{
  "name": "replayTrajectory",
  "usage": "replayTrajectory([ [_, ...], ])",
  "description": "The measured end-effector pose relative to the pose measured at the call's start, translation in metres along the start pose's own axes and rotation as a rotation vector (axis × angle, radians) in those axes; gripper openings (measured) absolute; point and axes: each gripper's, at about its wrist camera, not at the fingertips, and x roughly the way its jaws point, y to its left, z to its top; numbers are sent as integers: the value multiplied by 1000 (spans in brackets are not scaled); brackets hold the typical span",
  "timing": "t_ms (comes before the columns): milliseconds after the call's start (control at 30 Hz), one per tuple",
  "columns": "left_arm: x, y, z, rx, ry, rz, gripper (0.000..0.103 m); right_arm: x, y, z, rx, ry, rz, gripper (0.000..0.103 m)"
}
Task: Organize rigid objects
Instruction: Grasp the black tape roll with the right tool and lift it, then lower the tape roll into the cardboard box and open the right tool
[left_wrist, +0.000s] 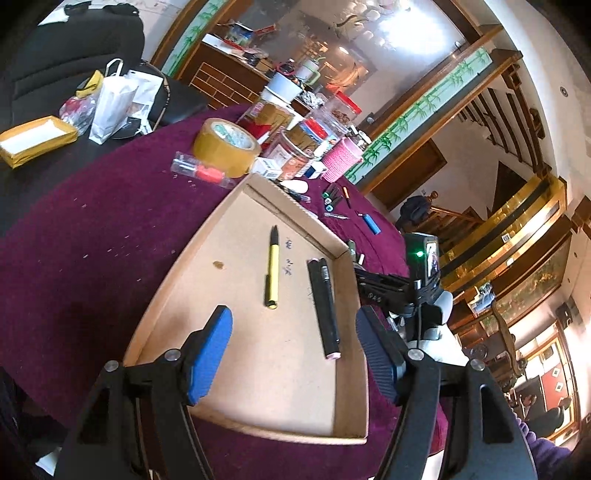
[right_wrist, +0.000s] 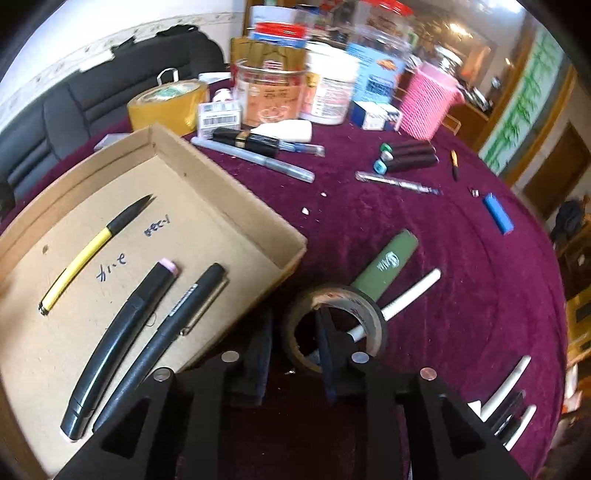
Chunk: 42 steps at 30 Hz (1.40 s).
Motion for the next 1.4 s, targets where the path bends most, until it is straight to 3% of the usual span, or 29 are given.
replayTrajectory([
  [100,-4,12,-5,-31,2,-6,69,-5,-4,-2,23,-9,-30,11],
  [267,-8,29,-9,-74,0,5,69,-41,6,8,33,-105,-17,11],
  [433,-13,31,-11,-79,-18,-5,69,-60,47,27,-38,-142,78,11],
  [600,-18,30,-13,-75,-21,-23,69,-39,95,41,-109,-103,141,11],
  [733,-23,29,-15,-70,-29,-11,74,-15,117,48,-141,-70,126,11],
  [933,-23,27,-17,-65,-25,-9,76,2,109,67,-108,-64,85,12],
  [967,-23,26,-17,-66,-23,-8,76,3,107,70,-107,-64,75,15],
  [1033,-22,24,-18,-66,-15,-10,76,-1,101,74,-89,-73,87,31],
  [1100,-22,21,-18,-59,-11,-7,77,-14,94,75,-54,-110,118,66],
  [1167,-23,17,-19,-52,-13,0,82,-37,84,69,-25,-176,120,79],
  [1400,-16,1,-23,-34,19,10,86,-98,37,14,31,-305,18,89],
])
